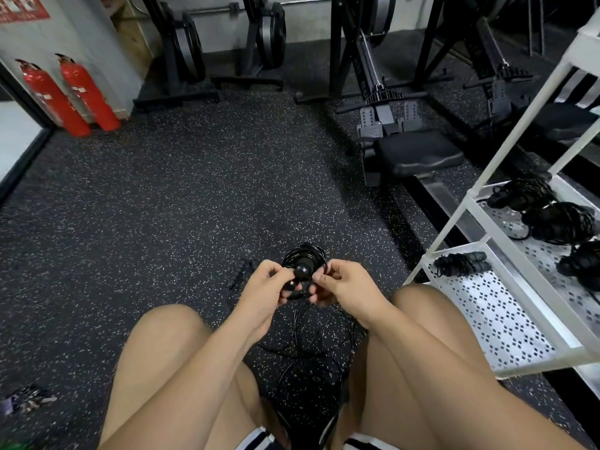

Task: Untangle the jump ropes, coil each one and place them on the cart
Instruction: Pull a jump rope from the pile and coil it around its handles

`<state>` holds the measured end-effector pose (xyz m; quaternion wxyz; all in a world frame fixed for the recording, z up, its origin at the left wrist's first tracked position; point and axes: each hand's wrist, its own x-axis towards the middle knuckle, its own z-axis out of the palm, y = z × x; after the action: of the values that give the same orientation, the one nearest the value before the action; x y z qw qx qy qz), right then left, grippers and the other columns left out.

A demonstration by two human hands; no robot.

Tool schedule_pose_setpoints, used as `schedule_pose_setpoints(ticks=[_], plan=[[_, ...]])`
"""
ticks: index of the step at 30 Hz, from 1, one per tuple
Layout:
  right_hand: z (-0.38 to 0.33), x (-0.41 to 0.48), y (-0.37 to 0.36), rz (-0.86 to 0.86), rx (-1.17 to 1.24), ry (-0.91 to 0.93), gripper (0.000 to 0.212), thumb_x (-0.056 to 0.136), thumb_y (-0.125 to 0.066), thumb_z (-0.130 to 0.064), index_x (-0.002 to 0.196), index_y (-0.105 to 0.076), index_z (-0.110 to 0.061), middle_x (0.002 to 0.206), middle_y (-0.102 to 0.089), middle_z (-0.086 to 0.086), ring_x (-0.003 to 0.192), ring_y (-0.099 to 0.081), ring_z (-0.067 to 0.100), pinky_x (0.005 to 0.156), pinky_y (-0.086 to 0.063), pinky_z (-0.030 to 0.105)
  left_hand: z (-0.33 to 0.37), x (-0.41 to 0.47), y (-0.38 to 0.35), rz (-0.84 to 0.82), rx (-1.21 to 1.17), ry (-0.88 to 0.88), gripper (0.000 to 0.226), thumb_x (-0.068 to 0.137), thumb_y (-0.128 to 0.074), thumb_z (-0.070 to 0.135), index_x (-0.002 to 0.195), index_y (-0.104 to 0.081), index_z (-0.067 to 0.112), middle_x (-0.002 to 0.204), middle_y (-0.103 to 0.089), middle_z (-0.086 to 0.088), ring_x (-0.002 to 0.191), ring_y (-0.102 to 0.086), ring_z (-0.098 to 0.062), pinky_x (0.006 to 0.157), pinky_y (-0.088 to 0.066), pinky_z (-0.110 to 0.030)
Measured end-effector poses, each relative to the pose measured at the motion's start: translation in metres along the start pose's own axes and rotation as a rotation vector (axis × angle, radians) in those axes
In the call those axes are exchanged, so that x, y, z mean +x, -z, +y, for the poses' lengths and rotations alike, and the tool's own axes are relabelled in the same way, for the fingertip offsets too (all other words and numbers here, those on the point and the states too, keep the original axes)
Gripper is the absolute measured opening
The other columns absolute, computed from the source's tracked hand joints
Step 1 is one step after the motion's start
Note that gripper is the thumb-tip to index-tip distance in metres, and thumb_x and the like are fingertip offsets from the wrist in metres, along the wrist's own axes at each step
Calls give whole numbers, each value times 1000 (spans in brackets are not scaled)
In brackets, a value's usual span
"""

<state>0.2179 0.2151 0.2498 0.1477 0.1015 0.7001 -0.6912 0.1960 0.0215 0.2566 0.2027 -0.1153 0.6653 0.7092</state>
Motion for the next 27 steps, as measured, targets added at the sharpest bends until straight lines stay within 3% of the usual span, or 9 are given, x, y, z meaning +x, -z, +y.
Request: schedule_pose_setpoints(ticks=[7, 10, 12, 15, 18, 19, 21, 25, 27], plan=[[-5, 3, 12, 88, -5, -48, 10, 109, -62, -5, 99, -63, -2, 84, -78, 16, 74, -77, 28, 62, -60, 33, 7, -1, 9, -162, -61, 102, 26, 103, -63, 8, 83, -52, 21, 82, -69, -9, 66, -50, -14, 67, -35, -35], [-7, 9, 15, 121, 67, -97, 8, 107, -64, -3, 99, -64, -1, 86, -78, 18, 76, -77, 28, 75, -64, 45, 8, -2, 5, -147, -62, 86, 25, 103, -65, 9, 84, -54, 21, 85, -70, -10, 70, -53, -15, 67, -37, -34], [-8, 11, 17, 149, 124, -141, 5, 106, -65, -3, 103, -64, 1, 89, -78, 20, 78, -77, 29, 86, -66, 54, 7, -2, 2, -128, 27, 32, 20, 103, -69, 15, 89, -56, 18, 90, -75, -14, 75, -55, -16, 70, -39, -35], [-12, 7, 21, 140, 90, -217, 14, 109, -63, -7, 114, -62, 6, 90, -79, 19, 77, -78, 32, 69, -69, 47, 5, -1, -3, -82, 217, -75, 22, 98, -78, 32, 97, -59, 22, 103, -80, -16, 85, -64, -23, 80, -47, -40], [-19, -1, 25, 168, 14, -217, 17, 110, -52, -5, 124, -61, -6, 100, -79, 19, 82, -81, 39, 64, -67, 47, 7, 2, -14, -70, 366, -186, 22, 96, -77, 41, 99, -58, 31, 96, -78, 12, 95, -71, -20, 89, -53, -41], [-22, -3, 27, 186, -11, -204, 21, 109, -51, -5, 127, -61, -10, 105, -78, 19, 82, -81, 39, 64, -66, 46, 8, 3, -19, -65, 433, -222, 21, 97, -76, 39, 99, -57, 32, 90, -73, 21, 91, -67, -11, 86, -51, -37], [-28, -5, 33, 226, -29, -193, 21, 110, -50, -11, 127, -62, -14, 111, -74, 15, 76, -80, 34, 63, -66, 44, 11, 6, -29, -50, 555, -286, 20, 100, -73, 37, 100, -54, 33, 84, -65, 22, 85, -59, 0, 77, -45, -32], [-32, -7, 51, 293, 79, -236, 31, 110, -60, -37, 128, -64, -12, 123, -69, 12, 77, -79, 36, 63, -66, 44, 20, 13, -53, -105, 715, -347, 21, 102, -69, 40, 103, -49, 35, 90, -67, 14, 81, -61, -6, 71, -46, -34], [-36, -8, 59, 293, 217, -217, 36, 106, -70, -36, 124, -62, -7, 117, -73, 17, 83, -75, 32, 65, -65, 41, 24, 21, -67, -145, 764, -370, 21, 103, -68, 38, 104, -47, 35, 89, -69, 12, 81, -63, -10, 73, -49, -36]])
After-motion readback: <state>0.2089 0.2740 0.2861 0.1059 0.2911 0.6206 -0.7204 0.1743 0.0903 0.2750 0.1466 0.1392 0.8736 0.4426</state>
